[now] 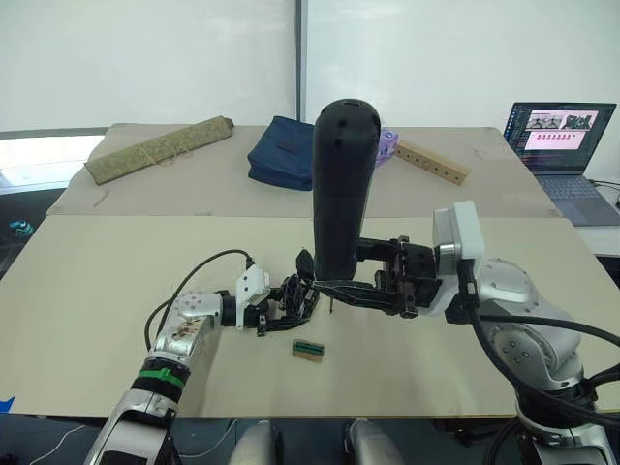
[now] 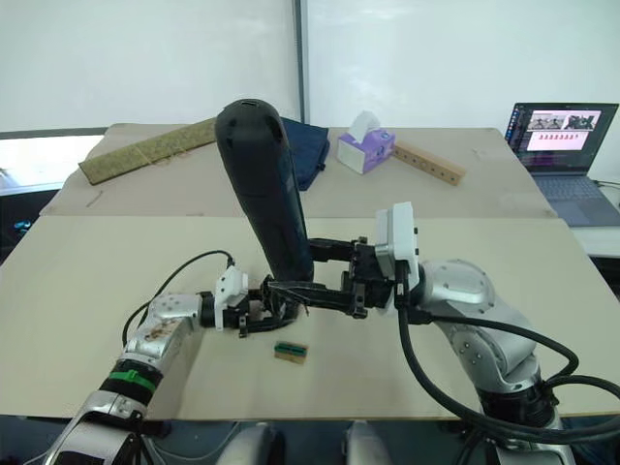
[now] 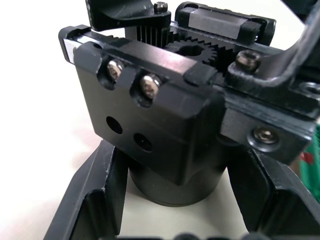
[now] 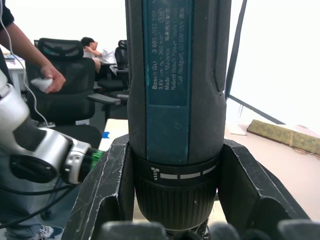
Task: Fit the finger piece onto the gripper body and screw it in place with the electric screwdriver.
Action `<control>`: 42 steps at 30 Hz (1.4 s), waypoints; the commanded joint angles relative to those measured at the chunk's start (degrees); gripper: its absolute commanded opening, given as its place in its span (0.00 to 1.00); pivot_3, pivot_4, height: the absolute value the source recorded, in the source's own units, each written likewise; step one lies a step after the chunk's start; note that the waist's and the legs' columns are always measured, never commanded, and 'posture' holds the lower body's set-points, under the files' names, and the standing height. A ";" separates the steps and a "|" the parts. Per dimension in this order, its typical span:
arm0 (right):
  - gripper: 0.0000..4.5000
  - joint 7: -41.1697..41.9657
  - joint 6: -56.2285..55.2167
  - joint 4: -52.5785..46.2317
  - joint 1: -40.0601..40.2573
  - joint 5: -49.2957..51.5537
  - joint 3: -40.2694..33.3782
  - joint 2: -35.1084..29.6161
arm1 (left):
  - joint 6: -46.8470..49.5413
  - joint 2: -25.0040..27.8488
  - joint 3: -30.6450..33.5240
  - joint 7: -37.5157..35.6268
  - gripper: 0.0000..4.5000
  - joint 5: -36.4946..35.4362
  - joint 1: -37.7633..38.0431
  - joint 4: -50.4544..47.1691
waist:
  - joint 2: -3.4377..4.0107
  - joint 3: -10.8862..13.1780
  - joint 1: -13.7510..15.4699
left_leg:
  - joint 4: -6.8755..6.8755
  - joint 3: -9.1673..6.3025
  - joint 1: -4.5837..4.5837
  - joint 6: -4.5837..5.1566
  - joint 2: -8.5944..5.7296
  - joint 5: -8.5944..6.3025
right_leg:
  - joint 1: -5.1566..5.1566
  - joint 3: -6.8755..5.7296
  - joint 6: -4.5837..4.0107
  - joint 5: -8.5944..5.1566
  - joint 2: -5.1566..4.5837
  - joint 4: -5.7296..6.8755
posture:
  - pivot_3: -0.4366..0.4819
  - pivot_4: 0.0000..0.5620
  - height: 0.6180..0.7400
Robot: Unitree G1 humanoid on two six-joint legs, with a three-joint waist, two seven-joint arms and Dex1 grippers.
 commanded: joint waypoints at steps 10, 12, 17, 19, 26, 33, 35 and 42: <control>0.42 -0.53 -0.65 -2.08 -1.05 1.57 -1.97 -0.10 | -9.76 -1.82 -1.08 -3.74 0.52 4.26 -5.61 15.57 | 0.00 -0.02 0.48 | 0.07 0.04 0.06 0.00 -0.02 0.00 | 0.10 -0.01 0.03 0.01 0.01 0.03 | 0.48 0.27 1.00; 0.42 -0.53 -0.52 -2.08 -1.08 1.67 -1.95 -0.14 | -9.28 -2.01 -0.56 -3.10 0.63 4.02 -5.77 16.46 | 0.00 -0.02 0.51 | 0.10 0.05 0.13 0.01 -0.02 0.00 | 0.17 0.00 0.03 0.02 0.01 0.07 | 0.48 0.27 1.00; 0.42 -0.54 -0.21 -2.18 -1.03 2.05 -2.00 -0.26 | -9.35 -2.30 0.61 -2.35 0.99 3.21 -5.24 16.78 | 0.04 -0.06 0.49 | 0.11 0.04 0.29 0.00 0.01 0.00 | 0.24 0.04 0.03 0.01 0.05 0.25 | 0.48 0.27 1.00; 0.42 -0.52 -0.11 -2.22 -1.05 2.14 -1.94 -0.35 | -8.56 -1.98 1.48 -2.37 0.99 2.33 -4.25 15.48 | 0.04 -0.06 0.42 | 0.12 0.04 0.29 0.01 0.03 0.00 | 0.20 0.06 0.02 0.01 0.10 0.33 | 0.48 0.27 1.00; 0.42 -0.74 0.14 -2.45 -0.66 2.69 -2.34 -0.92 | -5.25 1.73 4.49 -1.09 0.99 -0.66 5.09 1.94 | 0.02 -0.06 -0.95 | 0.06 -0.06 0.28 0.01 0.15 0.00 | -0.02 0.20 -0.06 -0.03 0.22 0.48 | 0.48 0.27 1.00; 0.42 -0.91 0.16 -2.56 -0.47 2.55 -1.94 -0.77 | -3.31 0.63 3.68 4.89 0.99 0.57 9.33 -4.69 | 0.03 -0.06 -0.41 | 0.05 -0.09 0.30 0.01 0.18 0.00 | 0.00 0.19 -0.11 -0.07 0.21 0.51 | 0.48 0.27 1.00; 0.42 -0.88 0.16 -2.44 -0.56 2.54 -1.87 -0.72 | -2.69 -0.06 3.03 7.05 0.99 1.54 9.82 -5.86 | 0.03 -0.07 -0.29 | 0.06 -0.08 0.30 0.01 0.16 -0.01 | 0.01 0.19 -0.11 -0.07 0.20 0.50 | 0.48 0.27 1.00; 0.42 -0.84 0.16 -2.17 -1.10 2.34 -1.61 -0.38 | -0.10 -1.90 0.43 9.26 0.99 2.30 10.91 -9.95 | 0.04 -0.07 0.59 | 0.09 -0.07 0.27 0.01 0.13 -0.01 | 0.06 0.18 -0.10 -0.07 0.13 0.44 | 0.48 0.27 1.00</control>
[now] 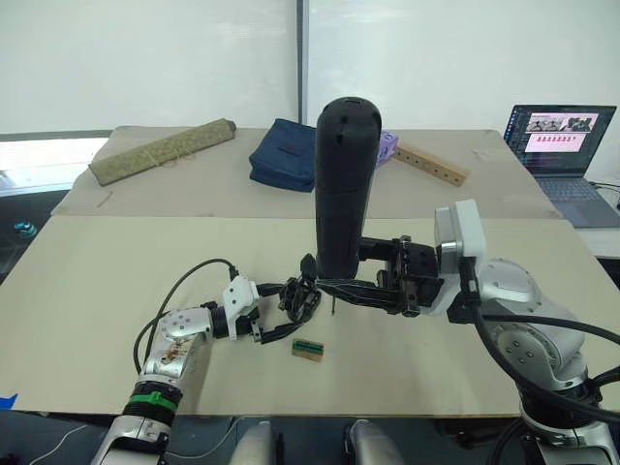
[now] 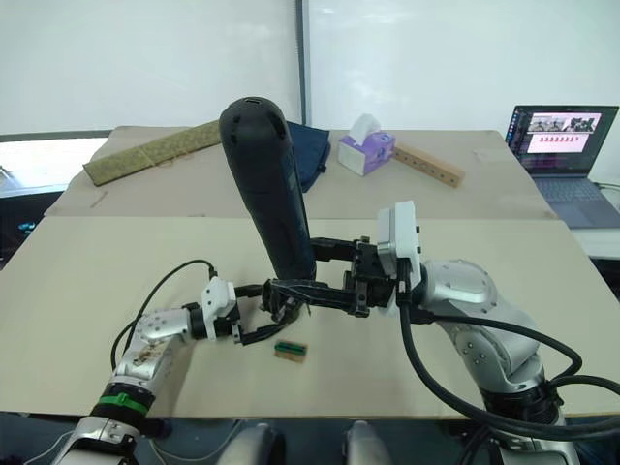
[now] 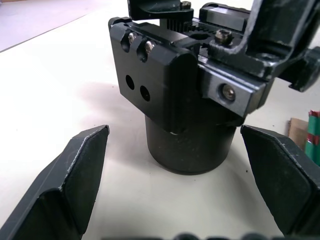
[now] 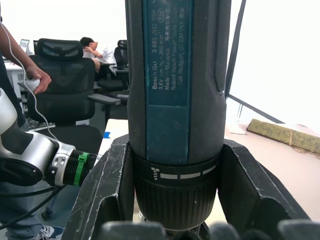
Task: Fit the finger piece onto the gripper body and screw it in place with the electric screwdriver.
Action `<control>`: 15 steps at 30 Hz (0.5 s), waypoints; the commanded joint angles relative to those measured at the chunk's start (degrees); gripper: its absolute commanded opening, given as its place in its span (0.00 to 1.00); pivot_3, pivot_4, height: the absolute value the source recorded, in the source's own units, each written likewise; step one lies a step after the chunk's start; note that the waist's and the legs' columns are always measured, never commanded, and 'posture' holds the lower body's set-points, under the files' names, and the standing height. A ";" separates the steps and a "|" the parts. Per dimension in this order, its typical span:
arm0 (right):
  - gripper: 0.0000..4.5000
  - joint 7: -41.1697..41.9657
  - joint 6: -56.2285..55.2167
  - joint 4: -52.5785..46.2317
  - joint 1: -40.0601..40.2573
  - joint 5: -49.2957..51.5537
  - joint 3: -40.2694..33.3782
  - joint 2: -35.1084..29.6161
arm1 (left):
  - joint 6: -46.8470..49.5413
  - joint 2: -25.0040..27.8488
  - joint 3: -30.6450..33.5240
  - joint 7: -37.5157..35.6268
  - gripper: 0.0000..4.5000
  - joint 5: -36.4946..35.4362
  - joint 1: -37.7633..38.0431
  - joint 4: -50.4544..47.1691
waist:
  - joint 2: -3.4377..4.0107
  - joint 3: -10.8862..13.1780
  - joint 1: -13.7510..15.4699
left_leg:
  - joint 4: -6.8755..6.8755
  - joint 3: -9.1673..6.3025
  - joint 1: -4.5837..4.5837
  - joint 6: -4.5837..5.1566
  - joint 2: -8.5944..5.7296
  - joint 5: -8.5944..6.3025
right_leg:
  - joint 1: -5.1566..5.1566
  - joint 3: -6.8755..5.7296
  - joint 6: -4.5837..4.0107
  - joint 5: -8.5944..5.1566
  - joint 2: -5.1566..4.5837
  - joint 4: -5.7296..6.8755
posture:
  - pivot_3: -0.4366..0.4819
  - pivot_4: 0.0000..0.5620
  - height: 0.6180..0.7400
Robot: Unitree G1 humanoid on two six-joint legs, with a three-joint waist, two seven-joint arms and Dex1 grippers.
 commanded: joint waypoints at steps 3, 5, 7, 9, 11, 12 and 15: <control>0.42 0.04 -0.55 -2.07 -1.34 1.52 -1.22 0.74 | 1.39 -1.54 -3.73 0.07 0.99 1.37 1.24 -1.28 | 0.00 0.00 0.29 | 0.00 0.01 -0.01 0.00 -0.01 0.00 | 0.00 0.00 0.00 0.00 -0.01 -0.01 | 0.48 0.27 1.00; 0.42 0.06 -0.54 -1.88 -1.63 1.39 -1.06 0.95 | 2.11 -1.95 -3.76 0.77 0.99 1.32 1.00 -1.38 | 0.00 0.00 0.35 | 0.00 0.02 -0.01 0.00 -0.02 0.00 | 0.00 0.00 0.00 0.00 -0.01 -0.02 | 0.48 0.27 1.00; 0.42 0.12 -0.53 -1.82 -1.74 1.33 -1.01 1.06 | 2.57 -2.17 -3.81 1.47 0.99 1.52 0.83 -1.48 | 0.00 0.00 0.43 | 0.00 0.02 0.00 0.00 -0.03 0.00 | 0.00 0.00 0.00 0.00 -0.01 -0.01 | 0.48 0.27 1.00; 0.42 0.27 -0.55 -1.75 -1.81 1.22 -0.90 1.16 | 2.50 -2.35 -3.93 1.58 0.99 1.63 0.69 -1.22 | 0.00 0.00 0.57 | 0.00 0.02 0.00 0.00 -0.04 0.00 | 0.01 0.00 0.00 0.00 -0.01 -0.02 | 0.48 0.27 1.00; 0.42 0.35 -0.60 -1.70 -1.88 1.03 -0.73 1.31 | 2.50 -2.45 -4.01 1.76 0.99 1.83 0.63 -0.74 | 0.00 0.00 0.65 | 0.01 0.02 0.00 0.00 -0.04 0.00 | 0.01 0.00 0.00 0.00 -0.01 -0.02 | 0.48 0.27 1.00; 0.42 0.41 -0.63 -1.68 -1.93 0.96 -0.69 1.36 | 2.41 -2.51 -4.03 1.76 0.99 1.90 0.63 -0.38 | 0.00 0.00 0.66 | 0.01 0.02 0.00 0.00 -0.04 0.00 | 0.02 0.00 0.00 0.00 -0.01 -0.02 | 0.48 0.27 1.00; 0.42 0.48 -0.70 -1.73 -2.01 0.89 -0.68 1.46 | 3.05 -2.41 -4.14 1.24 0.99 1.76 0.67 0.88 | 0.01 -0.01 0.69 | 0.01 0.02 0.00 0.00 -0.04 0.00 | 0.02 0.00 0.00 0.00 -0.01 -0.02 | 0.48 0.27 1.00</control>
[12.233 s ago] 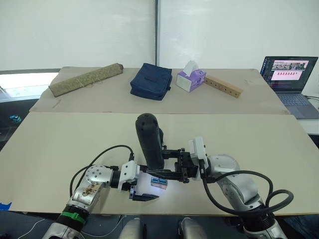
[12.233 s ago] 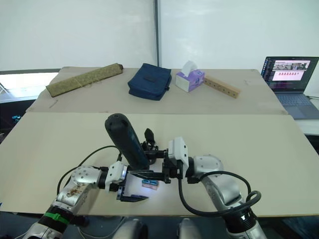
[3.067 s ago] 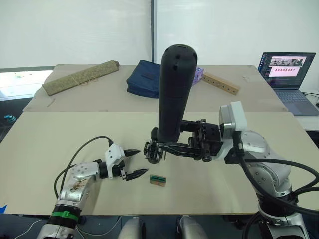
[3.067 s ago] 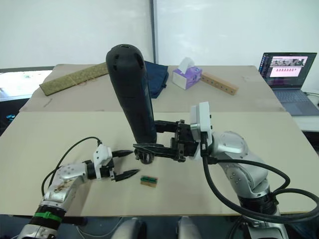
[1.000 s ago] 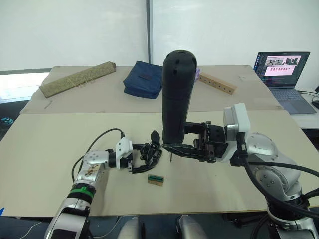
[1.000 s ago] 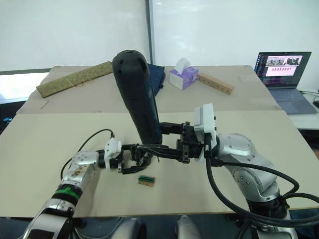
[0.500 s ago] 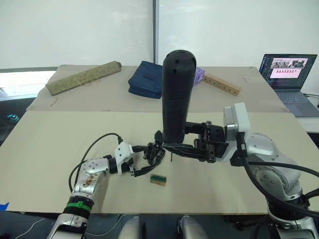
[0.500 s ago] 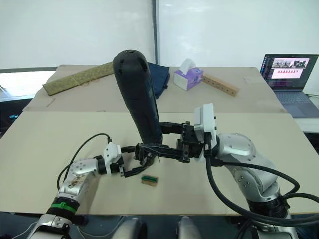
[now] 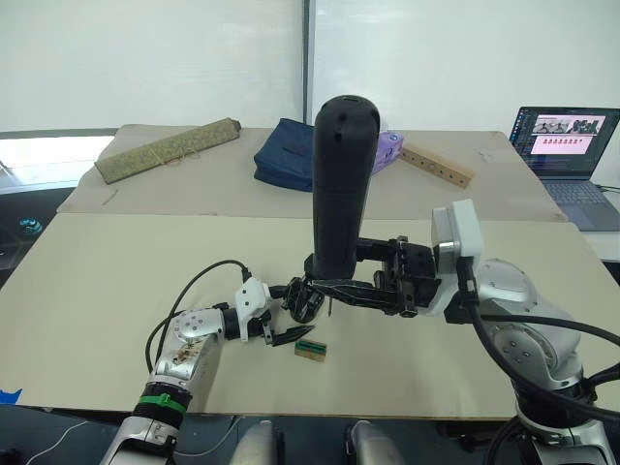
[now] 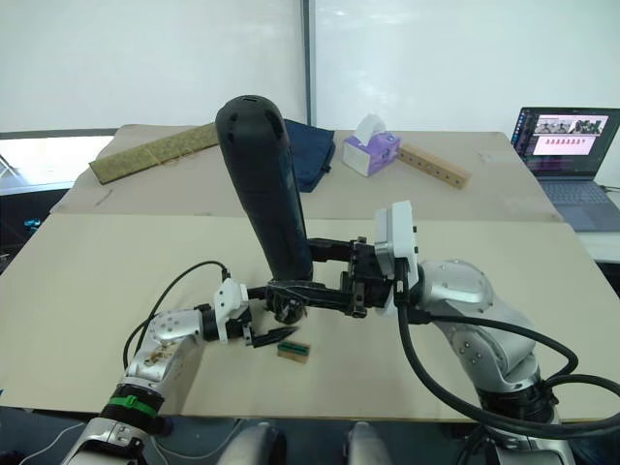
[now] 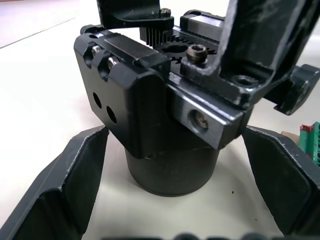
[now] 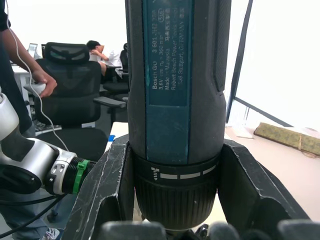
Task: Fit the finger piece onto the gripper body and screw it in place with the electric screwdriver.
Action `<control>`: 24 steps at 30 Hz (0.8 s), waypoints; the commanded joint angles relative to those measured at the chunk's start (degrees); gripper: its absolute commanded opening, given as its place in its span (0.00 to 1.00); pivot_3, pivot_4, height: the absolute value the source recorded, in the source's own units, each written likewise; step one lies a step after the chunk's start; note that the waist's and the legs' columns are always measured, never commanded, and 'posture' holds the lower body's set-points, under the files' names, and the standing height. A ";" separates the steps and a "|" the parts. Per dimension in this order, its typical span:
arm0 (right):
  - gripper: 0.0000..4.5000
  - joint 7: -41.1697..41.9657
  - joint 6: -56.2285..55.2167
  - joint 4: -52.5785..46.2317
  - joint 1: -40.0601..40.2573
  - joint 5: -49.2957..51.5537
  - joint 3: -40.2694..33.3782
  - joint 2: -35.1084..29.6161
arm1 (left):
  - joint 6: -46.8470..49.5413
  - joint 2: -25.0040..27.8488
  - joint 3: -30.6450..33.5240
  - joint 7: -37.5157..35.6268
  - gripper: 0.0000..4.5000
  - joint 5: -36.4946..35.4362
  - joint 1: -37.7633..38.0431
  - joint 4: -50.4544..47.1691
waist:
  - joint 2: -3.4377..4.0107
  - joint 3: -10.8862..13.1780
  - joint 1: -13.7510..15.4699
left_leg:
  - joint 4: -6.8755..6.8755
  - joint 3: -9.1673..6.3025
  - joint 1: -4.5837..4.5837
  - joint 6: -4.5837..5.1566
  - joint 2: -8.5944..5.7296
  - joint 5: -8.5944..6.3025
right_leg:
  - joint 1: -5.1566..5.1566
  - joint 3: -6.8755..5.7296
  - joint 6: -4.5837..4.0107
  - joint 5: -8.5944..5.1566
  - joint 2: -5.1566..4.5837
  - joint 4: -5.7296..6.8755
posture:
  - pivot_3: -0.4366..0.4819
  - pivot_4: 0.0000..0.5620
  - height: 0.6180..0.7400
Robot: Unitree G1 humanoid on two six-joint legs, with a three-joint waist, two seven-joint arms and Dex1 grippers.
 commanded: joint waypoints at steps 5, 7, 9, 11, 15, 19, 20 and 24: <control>0.42 0.15 -0.73 -1.98 -2.08 1.31 -1.29 0.37 | -0.08 -1.15 -2.60 -0.03 0.71 2.09 -0.12 5.14 | 0.14 -0.08 0.04 | 0.00 0.01 0.03 0.00 -0.02 0.00 | 0.04 -0.01 0.00 0.00 0.00 0.00 | 0.48 0.27 1.00; 0.42 0.02 -0.39 -2.11 -2.58 1.72 -1.30 0.39 | -0.05 -1.59 -2.70 0.38 0.51 2.32 -0.68 5.97 | 0.21 -0.12 0.08 | 0.02 0.03 0.04 0.00 -0.04 0.00 | 0.06 -0.02 0.00 0.00 0.00 0.00 | 0.48 0.27 1.00; 0.42 -0.10 0.51 -2.64 -3.19 2.73 -1.23 0.21 | -0.19 -1.74 -3.11 0.26 0.50 2.76 -0.94 6.46 | 0.26 -0.16 0.13 | 0.02 0.05 0.07 0.00 -0.05 0.00 | 0.12 -0.03 0.00 0.00 0.00 -0.01 | 0.48 0.27 1.00; 0.42 -0.82 1.95 -3.18 -4.25 4.45 -1.32 0.40 | -0.28 -1.75 -3.24 0.11 0.50 2.85 -0.91 6.54 | 0.29 -0.18 0.21 | 0.03 0.06 0.09 0.00 -0.05 0.00 | 0.17 -0.03 0.01 0.00 0.00 -0.02 | 0.48 0.27 1.00; 0.42 -3.61 5.61 -3.03 -8.49 9.18 -1.84 1.47 | -0.22 -1.57 -3.28 -0.11 0.50 2.67 -0.88 6.45 | 0.31 -0.19 0.17 | 0.02 0.00 0.16 0.00 -0.03 0.00 | 0.24 -0.03 0.01 0.00 -0.01 -0.03 | 0.48 0.27 1.00; 0.42 -6.15 7.36 -0.72 -13.53 9.62 -0.68 3.55 | -0.14 -1.36 -3.38 -0.31 0.50 2.73 -1.15 6.58 | 0.31 -0.19 0.16 | 0.02 -0.03 0.19 0.00 -0.01 0.00 | 0.32 -0.06 0.01 -0.01 -0.03 -0.06 | 0.48 0.27 1.00; 0.42 -6.50 7.56 0.00 -14.50 9.24 -0.38 4.12 | -0.09 -1.36 -3.42 -0.28 0.50 2.75 -1.23 6.60 | 0.32 -0.19 0.18 | 0.03 -0.03 0.21 0.00 -0.02 0.00 | 0.33 -0.05 0.01 -0.01 -0.03 -0.06 | 0.48 0.27 1.00; 0.42 -7.33 7.87 2.12 -16.60 7.65 0.56 5.81 | 0.09 -1.29 -3.56 -0.23 0.50 2.74 -1.27 6.50 | 0.32 -0.19 0.21 | 0.01 -0.02 0.33 0.00 -0.01 0.00 | 0.51 -0.15 0.01 -0.01 -0.03 -0.14 | 0.48 0.27 1.00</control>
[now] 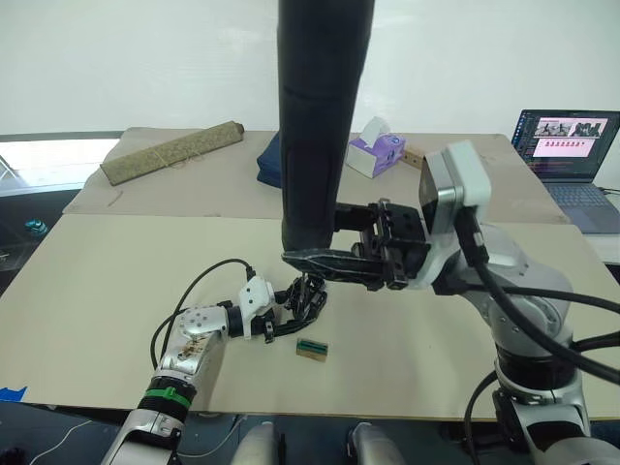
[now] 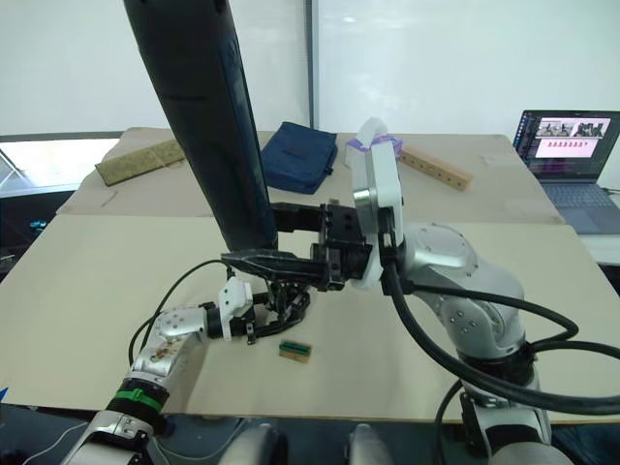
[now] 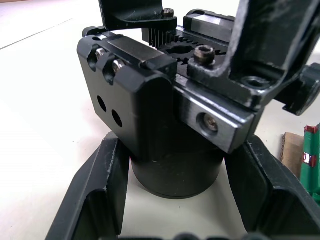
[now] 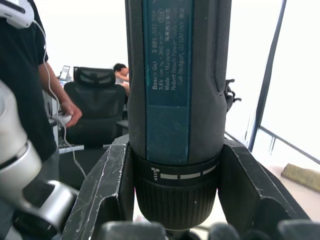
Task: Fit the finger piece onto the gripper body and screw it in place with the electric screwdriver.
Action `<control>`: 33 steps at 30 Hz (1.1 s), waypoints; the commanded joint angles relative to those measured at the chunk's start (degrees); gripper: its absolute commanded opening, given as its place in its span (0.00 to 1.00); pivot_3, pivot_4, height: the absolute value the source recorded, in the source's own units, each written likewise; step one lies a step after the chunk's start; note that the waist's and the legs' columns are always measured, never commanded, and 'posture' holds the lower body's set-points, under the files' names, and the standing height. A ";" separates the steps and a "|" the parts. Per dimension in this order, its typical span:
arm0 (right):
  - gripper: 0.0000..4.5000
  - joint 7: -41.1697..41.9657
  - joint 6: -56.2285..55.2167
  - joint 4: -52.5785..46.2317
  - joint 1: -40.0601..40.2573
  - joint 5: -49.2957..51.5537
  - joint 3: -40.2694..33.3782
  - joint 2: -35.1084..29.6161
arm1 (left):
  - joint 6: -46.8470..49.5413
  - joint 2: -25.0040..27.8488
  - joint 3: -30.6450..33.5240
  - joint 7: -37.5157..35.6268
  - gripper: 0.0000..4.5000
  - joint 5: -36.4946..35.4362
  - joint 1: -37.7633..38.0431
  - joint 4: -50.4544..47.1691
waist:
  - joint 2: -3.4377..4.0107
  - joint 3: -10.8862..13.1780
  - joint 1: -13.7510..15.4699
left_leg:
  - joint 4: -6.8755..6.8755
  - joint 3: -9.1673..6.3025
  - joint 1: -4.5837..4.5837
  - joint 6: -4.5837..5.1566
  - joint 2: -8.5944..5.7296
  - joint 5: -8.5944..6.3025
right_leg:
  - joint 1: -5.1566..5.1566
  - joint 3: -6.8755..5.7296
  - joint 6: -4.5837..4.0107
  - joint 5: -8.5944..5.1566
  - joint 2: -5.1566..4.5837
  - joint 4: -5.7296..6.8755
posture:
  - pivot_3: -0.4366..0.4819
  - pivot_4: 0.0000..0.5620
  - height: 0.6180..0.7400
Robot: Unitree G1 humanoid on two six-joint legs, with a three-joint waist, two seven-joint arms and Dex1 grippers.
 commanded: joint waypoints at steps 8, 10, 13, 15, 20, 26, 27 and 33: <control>0.42 1.69 -3.61 6.39 -4.74 -10.55 5.37 4.55 | 2.58 -0.36 -3.16 0.70 0.50 2.44 1.43 1.21 | 0.01 0.00 -0.08 | -0.11 0.02 0.22 0.00 0.02 0.00 | 0.36 -0.13 -0.01 0.00 0.04 -0.33 | 0.48 0.27 1.00; 0.42 2.11 -4.03 6.89 -4.41 -11.75 6.09 5.57 | 2.80 -0.19 -3.19 0.84 0.50 2.47 1.41 1.06 | 0.01 0.00 -0.08 | -0.12 0.00 0.17 0.01 0.01 -0.01 | 0.36 -0.10 0.00 0.01 0.00 -0.40 | 0.48 0.27 1.00; 0.42 2.48 -4.41 7.56 -3.98 -13.51 6.93 6.79 | 3.13 0.06 -3.21 0.98 0.50 2.43 1.56 0.68 | 0.01 0.00 -0.13 | -0.10 -0.04 0.16 0.01 0.01 -0.01 | 0.36 -0.07 0.04 0.03 -0.03 -0.42 | 0.48 0.27 1.00; 0.42 2.76 -4.83 8.07 -3.60 -14.78 7.45 7.38 | 3.28 0.22 -3.27 1.06 0.50 2.41 1.66 0.45 | 0.01 0.00 -0.14 | -0.10 -0.05 0.18 0.01 0.01 -0.01 | 0.37 -0.08 0.04 0.03 -0.03 -0.41 | 0.48 0.27 1.00; 0.42 3.41 -5.80 9.63 -2.90 -16.86 7.93 9.00 | 3.69 0.52 -3.42 1.33 0.50 2.38 2.09 -0.40 | 0.00 0.00 -0.18 | -0.11 -0.05 0.18 0.01 0.01 -0.01 | 0.37 -0.07 0.04 0.03 -0.03 -0.42 | 0.48 0.27 1.00; 0.42 5.41 -6.86 11.48 -2.28 -19.68 8.40 9.46 | 4.49 0.83 -3.71 1.58 0.50 2.28 2.74 -1.64 | 0.01 0.00 -0.23 | -0.12 -0.05 0.18 0.01 0.01 -0.01 | 0.36 -0.07 0.04 0.03 -0.02 -0.42 | 0.48 0.27 1.00; 0.42 5.71 -6.92 11.60 -2.18 -19.94 8.41 9.47 | 4.60 0.91 -3.75 1.60 0.50 2.25 2.80 -1.78 | 0.00 0.00 -0.22 | -0.12 -0.05 0.18 0.01 0.01 -0.01 | 0.36 -0.07 0.04 0.03 -0.02 -0.43 | 0.48 0.27 1.00; 0.42 6.67 -6.96 12.30 -1.67 -20.49 7.99 9.65 | 5.92 1.57 -3.80 1.69 0.50 2.03 3.62 -3.28 | 0.00 0.00 -0.37 | -0.15 -0.08 0.19 0.01 0.03 -0.01 | 0.35 -0.07 0.04 0.03 -0.01 -0.43 | 0.48 0.27 1.00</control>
